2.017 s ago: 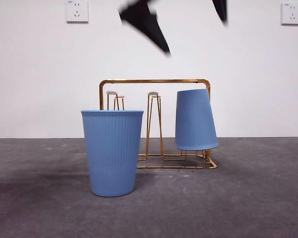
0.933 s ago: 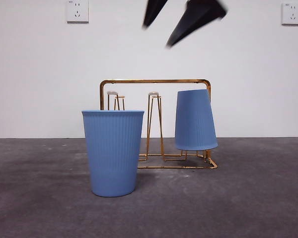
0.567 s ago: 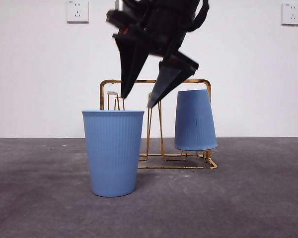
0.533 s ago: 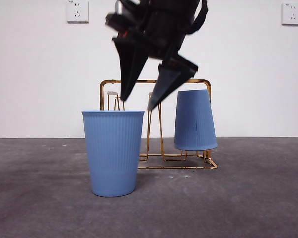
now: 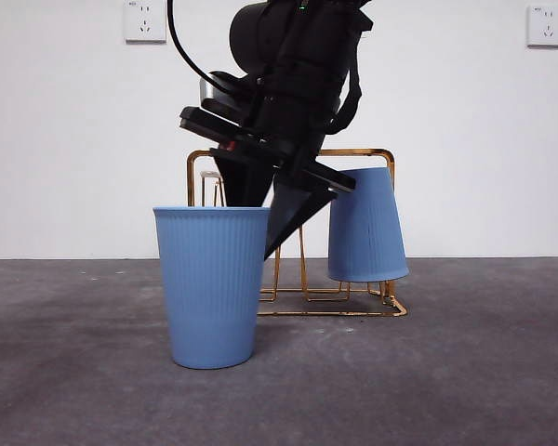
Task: Pick up cup 1,put cup 1 in the cup rack,pick up cup 2,put cup 2 in the cup rack
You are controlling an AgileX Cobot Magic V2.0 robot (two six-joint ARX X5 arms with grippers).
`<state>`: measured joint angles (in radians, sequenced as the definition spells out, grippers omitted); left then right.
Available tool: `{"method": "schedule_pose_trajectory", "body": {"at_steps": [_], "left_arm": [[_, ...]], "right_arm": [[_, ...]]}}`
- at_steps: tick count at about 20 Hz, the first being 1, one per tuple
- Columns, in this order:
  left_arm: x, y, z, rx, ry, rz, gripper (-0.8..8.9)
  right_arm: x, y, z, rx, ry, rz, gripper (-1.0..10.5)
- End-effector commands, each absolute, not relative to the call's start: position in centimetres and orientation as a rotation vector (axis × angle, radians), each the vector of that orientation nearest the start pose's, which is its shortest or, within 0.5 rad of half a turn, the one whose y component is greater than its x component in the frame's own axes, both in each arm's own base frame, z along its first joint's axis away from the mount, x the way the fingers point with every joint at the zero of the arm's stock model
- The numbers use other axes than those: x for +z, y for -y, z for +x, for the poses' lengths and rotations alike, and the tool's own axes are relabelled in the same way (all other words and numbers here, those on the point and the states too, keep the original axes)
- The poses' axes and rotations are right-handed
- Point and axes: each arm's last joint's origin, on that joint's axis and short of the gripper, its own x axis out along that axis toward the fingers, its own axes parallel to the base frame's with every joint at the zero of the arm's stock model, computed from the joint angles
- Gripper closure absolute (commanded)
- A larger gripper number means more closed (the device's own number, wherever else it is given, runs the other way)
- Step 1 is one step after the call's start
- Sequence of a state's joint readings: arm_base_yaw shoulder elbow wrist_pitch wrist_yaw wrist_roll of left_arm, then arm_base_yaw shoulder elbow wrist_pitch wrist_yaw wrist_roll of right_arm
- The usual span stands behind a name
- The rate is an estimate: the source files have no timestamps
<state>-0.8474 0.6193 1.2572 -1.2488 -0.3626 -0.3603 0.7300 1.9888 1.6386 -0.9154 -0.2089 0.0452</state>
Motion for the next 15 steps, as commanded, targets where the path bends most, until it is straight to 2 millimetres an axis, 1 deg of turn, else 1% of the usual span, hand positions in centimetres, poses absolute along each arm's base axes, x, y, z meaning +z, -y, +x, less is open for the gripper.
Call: {"method": "schedule_pose_trajectory", "body": {"at_steps": [1, 3, 5, 7, 9, 10, 11, 12, 15], "left_arm": [[40.2, 2.9, 3.9, -0.397, -0.515, -0.038, 3.14], [40.8, 3.2, 4.1, -0.438, -0.461, -0.08, 3.14], [41.6, 3.6, 4.2, -0.508, -0.402, -0.122, 3.14], [42.3, 4.0, 4.3, -0.601, -0.344, -0.141, 3.14], [43.1, 4.3, 4.3, -0.675, -0.273, -0.158, 3.14], [43.5, 4.4, 4.3, -0.714, -0.228, -0.171, 3.14], [44.0, 4.5, 4.2, -0.761, -0.183, -0.182, 3.14], [44.8, 4.6, 4.1, -0.82, -0.114, -0.198, 3.14], [46.2, 4.5, 3.7, -0.905, 0.024, -0.211, 3.14]], "right_arm": [[21.9, -27.7, 29.8, 0.771, -1.3, -0.302, 8.9], [21.9, -27.8, 29.9, 0.775, -1.291, -0.304, 9.6], [22.2, -27.8, 30.0, 0.781, -1.267, -0.295, 9.6], [23.7, -27.5, 29.6, 0.791, -1.226, -0.284, 9.6], [26.7, -26.7, 28.8, 0.81, -1.144, -0.262, 9.6], [29.1, -26.0, 28.0, 0.825, -1.075, -0.242, 9.6], [31.3, -25.3, 27.1, 0.844, -1.009, -0.22, 9.6], [34.2, -24.1, 25.8, 0.871, -0.922, -0.189, 9.6], [39.4, -21.4, 22.8, 0.91, -0.743, -0.134, 9.6]]}}
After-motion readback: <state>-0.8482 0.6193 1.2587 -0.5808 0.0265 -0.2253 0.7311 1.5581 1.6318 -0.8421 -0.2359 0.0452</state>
